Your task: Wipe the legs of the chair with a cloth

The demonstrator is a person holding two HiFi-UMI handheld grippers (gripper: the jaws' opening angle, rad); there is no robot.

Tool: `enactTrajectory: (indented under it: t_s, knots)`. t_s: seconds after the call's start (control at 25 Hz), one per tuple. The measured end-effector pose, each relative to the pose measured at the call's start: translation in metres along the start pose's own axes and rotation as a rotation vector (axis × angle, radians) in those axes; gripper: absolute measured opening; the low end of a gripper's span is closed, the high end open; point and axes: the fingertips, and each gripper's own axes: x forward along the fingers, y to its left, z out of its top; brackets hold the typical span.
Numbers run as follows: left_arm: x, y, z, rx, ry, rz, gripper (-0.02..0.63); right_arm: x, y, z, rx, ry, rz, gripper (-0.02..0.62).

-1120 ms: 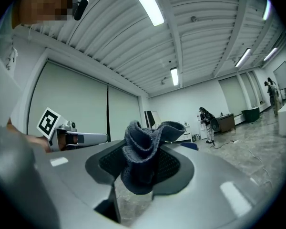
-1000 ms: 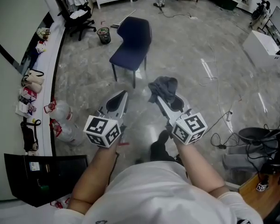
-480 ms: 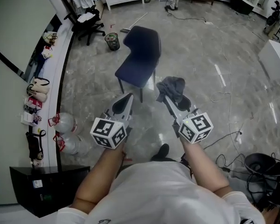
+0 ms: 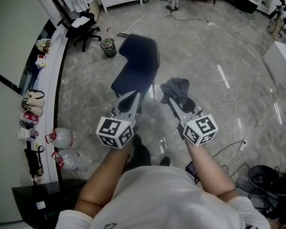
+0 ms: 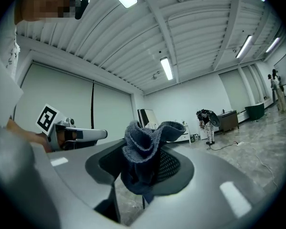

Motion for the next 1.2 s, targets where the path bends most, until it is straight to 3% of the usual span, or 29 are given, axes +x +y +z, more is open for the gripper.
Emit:
enactTrajectory:
  t_s: [0.48,0.72,0.92,1.04,1.2]
  knots:
    - [0.205,0.147,-0.011,-0.024,0.007,-0.11,0.006,0.192,-0.126,-0.018,-0.067,0.048,-0.095,0.15]
    - [0.306,0.19,-0.049,-0.006,0.021,-0.1,0.006,0.263,-0.206,-0.06,-0.093,0.081,-0.083,0.15]
    - [0.369,0.227,-0.143,0.02,-0.017,-0.041,0.006,0.309,-0.265,-0.167,-0.112,0.107,-0.015,0.15]
    - [0.385,0.252,-0.226,0.046,-0.022,0.003,0.006,0.333,-0.286,-0.259,-0.118,0.116,0.017,0.15]
    - [0.415,0.265,-0.36,0.005,-0.015,0.009,0.006,0.349,-0.337,-0.402,-0.101,0.13,-0.001,0.15]
